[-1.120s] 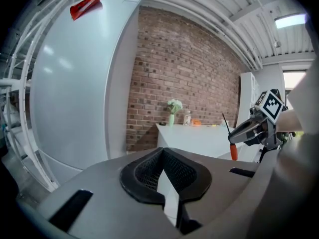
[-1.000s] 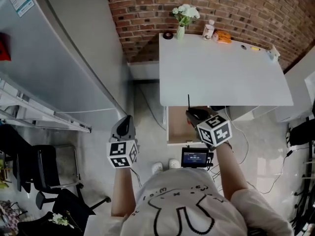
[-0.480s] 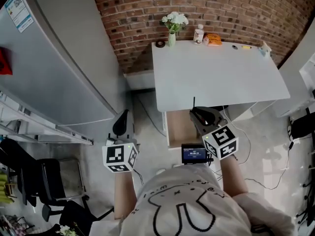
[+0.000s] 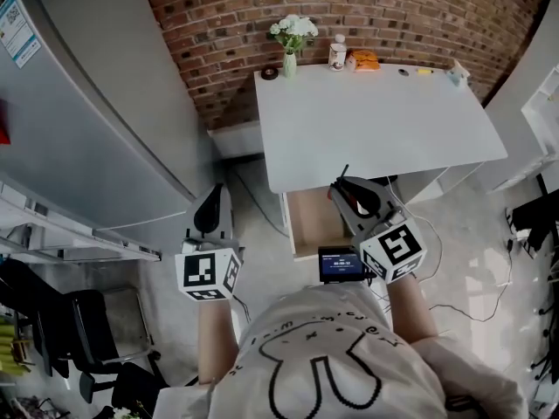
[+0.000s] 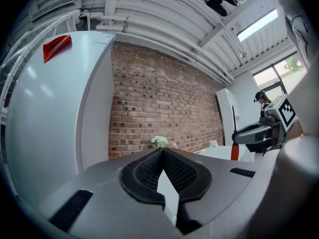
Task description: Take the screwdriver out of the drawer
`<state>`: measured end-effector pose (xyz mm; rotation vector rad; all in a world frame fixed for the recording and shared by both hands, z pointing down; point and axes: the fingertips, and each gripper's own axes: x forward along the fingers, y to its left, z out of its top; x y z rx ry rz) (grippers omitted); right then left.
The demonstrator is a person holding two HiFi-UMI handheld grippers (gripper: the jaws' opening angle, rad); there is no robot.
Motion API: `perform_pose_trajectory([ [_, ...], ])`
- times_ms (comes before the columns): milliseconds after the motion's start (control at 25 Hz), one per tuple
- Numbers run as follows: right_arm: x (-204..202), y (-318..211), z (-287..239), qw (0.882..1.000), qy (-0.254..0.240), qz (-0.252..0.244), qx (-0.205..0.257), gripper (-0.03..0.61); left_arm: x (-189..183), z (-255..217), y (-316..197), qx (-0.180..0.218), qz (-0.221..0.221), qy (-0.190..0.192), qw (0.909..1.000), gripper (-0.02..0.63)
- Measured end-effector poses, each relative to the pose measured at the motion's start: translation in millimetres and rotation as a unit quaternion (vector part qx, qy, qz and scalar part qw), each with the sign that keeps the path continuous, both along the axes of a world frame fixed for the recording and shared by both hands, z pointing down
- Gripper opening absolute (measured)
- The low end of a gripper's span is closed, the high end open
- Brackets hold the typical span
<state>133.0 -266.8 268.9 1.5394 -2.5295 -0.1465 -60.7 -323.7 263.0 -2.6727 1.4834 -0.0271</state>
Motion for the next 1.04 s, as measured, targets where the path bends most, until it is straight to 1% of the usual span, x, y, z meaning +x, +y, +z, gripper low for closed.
perform_pose_trajectory([
  [200, 4, 0, 6, 1.0, 0.021, 0.015, -0.007, 0.058, 5, -4, 2, 0.007, 0.008, 0.0, 0.9999, 0.009],
  [600, 7, 4, 6, 0.999, 0.025, 0.02, -0.01, 0.058, 6, -9, 7, 0.016, 0.013, -0.004, 0.9998, 0.009],
  [1040, 10, 7, 3, 0.999, 0.028, 0.023, -0.007, 0.058, 7, -9, 13, 0.017, 0.018, -0.005, 0.9997, 0.009],
])
